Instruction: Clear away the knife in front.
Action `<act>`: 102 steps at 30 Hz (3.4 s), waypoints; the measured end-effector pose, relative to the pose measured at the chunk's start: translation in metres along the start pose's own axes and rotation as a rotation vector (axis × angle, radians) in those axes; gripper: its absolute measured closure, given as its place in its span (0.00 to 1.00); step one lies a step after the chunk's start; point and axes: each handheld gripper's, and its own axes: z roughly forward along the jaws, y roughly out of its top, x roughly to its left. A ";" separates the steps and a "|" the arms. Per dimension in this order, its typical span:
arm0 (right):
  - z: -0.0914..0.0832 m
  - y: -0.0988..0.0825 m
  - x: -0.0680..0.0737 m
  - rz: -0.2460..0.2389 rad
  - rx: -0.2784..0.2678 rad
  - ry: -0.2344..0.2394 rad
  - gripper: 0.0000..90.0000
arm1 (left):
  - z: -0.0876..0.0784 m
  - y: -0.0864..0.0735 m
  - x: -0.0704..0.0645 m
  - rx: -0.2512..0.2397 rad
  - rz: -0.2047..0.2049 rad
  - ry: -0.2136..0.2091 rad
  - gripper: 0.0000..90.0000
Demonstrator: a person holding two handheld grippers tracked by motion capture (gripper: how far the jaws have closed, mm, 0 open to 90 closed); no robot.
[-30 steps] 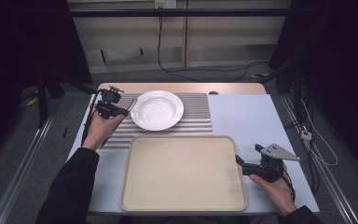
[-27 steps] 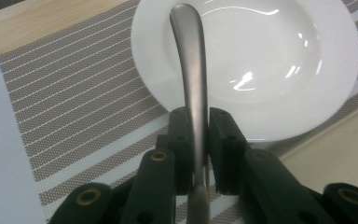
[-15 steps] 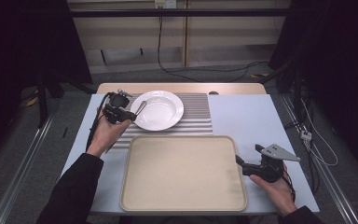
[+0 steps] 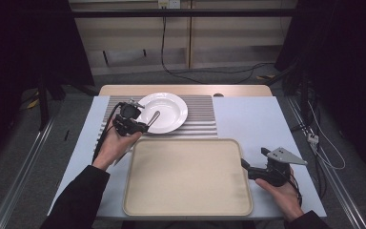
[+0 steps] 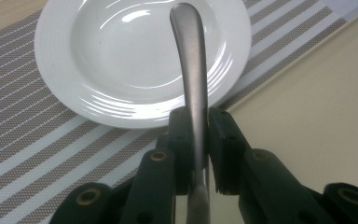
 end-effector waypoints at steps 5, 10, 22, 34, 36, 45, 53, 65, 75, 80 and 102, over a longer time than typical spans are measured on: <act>0.000 0.000 0.000 0.000 0.001 0.001 0.13 | 0.001 -0.004 -0.008 0.008 0.017 -0.005 0.88; 0.000 0.000 0.000 -0.001 0.001 0.000 0.13 | 0.000 -0.007 -0.016 0.005 0.021 -0.021 0.88; 0.000 0.000 0.000 0.002 0.000 0.001 0.13 | 0.004 -0.016 -0.032 0.032 0.009 -0.069 0.88; 0.000 0.000 0.001 0.000 0.002 0.004 0.13 | 0.017 -0.030 -0.052 0.088 0.038 -0.038 0.88; 0.000 0.000 0.001 -0.001 0.003 0.003 0.13 | 0.022 -0.034 -0.055 0.099 0.034 -0.044 0.88; 0.000 0.000 0.001 -0.002 0.006 0.001 0.13 | 0.033 -0.042 -0.061 0.128 0.045 -0.060 0.88; -0.001 0.001 0.004 -0.012 0.002 0.000 0.13 | 0.039 -0.048 -0.064 0.155 0.019 -0.072 0.88; 0.000 0.001 0.003 -0.012 0.002 -0.002 0.13 | 0.044 -0.053 -0.069 0.178 -0.016 -0.070 0.88; 0.000 0.001 0.003 -0.013 0.005 -0.001 0.13 | 0.042 -0.057 -0.072 0.166 -0.044 -0.071 0.88; 0.000 0.001 0.004 -0.013 0.006 0.002 0.13 | 0.042 -0.060 -0.070 0.150 -0.063 -0.087 0.88; 0.000 0.001 0.003 -0.011 0.001 0.012 0.13 | 0.035 -0.052 -0.070 -0.029 0.059 -0.093 0.18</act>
